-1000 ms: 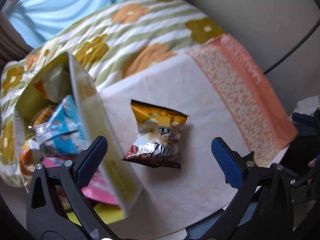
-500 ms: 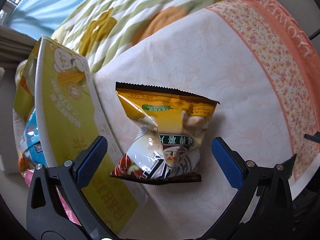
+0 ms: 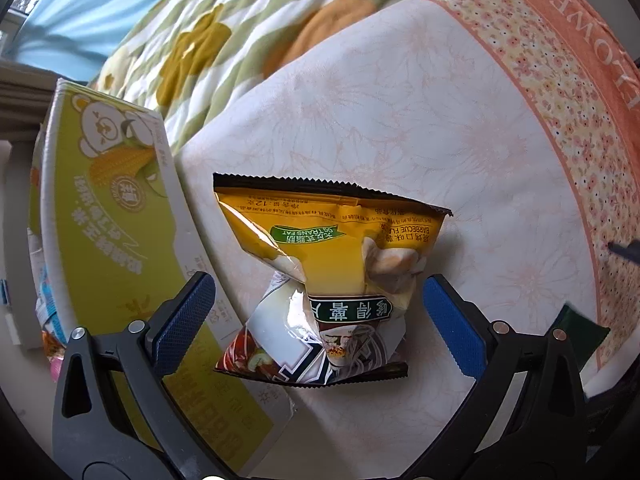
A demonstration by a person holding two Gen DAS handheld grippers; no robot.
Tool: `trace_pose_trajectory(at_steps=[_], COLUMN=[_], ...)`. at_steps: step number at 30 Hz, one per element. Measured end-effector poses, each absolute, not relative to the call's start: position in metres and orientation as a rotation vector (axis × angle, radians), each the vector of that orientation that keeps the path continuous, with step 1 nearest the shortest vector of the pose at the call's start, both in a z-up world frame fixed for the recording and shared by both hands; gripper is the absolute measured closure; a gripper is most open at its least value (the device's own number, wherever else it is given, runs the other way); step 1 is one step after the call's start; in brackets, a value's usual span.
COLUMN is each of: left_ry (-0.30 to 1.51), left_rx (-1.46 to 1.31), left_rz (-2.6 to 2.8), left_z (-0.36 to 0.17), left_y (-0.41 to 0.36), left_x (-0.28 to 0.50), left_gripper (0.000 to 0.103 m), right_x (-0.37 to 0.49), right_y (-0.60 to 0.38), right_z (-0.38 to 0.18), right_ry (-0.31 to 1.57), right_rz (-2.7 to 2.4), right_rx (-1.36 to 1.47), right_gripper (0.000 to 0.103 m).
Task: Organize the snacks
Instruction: 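Grasp the yellow-brown bag with left tool while right tool grasps dark green bar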
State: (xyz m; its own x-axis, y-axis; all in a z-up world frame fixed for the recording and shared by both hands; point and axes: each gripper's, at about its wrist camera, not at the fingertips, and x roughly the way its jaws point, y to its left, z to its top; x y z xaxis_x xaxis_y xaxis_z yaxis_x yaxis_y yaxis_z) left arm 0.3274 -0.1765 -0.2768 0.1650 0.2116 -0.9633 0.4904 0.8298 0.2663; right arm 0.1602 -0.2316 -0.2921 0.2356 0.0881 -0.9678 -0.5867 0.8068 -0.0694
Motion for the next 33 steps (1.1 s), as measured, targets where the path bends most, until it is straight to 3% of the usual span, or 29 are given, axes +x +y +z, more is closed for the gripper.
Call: trace_pose_trajectory(at_steps=[13,17,19,21,26,30,33], left_ry=[1.498,1.495,1.499,1.505,1.489,1.45,1.429], left_rx=[0.571,0.539,0.536,0.526,0.511,0.479,0.467], left_rz=[-0.239,-0.245,-0.245,-0.25,-0.259,-0.275,-0.282], left_z=[-0.306,-0.307,-0.308,-0.31,-0.311,-0.305,-0.302], left_y=[-0.173,-0.169,-0.169,-0.168,-0.168,-0.168,-0.168], left_x=[0.33,0.329,0.325,0.324,0.322,0.317,0.31], left_gripper=[0.0,0.001,0.008,0.015,0.018,0.032,0.034], right_x=[0.15,0.14,0.138,0.133,0.129,0.126,0.124], right_y=[-0.282,-0.278,-0.274,-0.268,-0.263,-0.266,-0.264], right_z=[-0.277,-0.279,-0.284,-0.287,-0.287,-0.285,-0.284], right_ry=[1.287,1.275,1.276,1.283,1.26,1.251,1.243], right_rz=[0.24,0.219,0.217,0.221,0.201,0.195,0.2], right_rx=[-0.045,-0.059,-0.084,-0.09,-0.096,-0.115,-0.127], right_gripper=[0.004,0.005,0.019,0.025,0.034,0.042,0.054])
